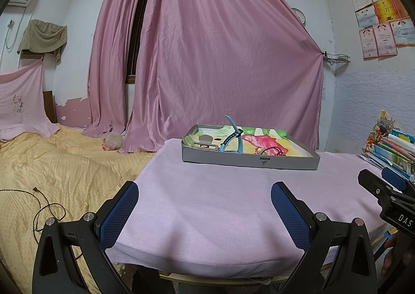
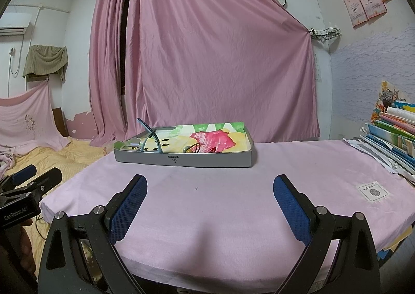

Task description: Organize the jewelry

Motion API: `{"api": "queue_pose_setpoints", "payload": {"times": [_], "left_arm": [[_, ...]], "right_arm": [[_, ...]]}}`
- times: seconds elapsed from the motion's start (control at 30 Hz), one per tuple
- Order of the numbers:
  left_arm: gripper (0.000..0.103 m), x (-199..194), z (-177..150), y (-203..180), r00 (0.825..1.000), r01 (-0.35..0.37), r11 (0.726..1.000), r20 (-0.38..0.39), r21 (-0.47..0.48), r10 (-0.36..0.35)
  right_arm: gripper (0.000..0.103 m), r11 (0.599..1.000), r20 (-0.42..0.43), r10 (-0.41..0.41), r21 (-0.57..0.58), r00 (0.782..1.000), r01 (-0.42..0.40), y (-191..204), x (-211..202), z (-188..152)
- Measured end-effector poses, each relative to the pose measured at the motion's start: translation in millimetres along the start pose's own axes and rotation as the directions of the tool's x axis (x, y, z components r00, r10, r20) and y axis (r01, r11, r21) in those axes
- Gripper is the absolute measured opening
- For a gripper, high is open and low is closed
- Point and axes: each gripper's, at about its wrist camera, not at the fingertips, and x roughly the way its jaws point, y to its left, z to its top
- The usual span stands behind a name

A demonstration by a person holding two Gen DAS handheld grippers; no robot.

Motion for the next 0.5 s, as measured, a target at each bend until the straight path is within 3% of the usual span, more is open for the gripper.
{"api": "queue_pose_setpoints", "payload": {"times": [0.5], "left_arm": [[0.102,-0.6,0.4,-1.2,1.0,-0.002,1.0,0.0,0.002,0.002]], "right_arm": [[0.096,1.0,-0.003,0.0,0.002,1.0,0.0,-0.3,-0.2,-0.9]]}}
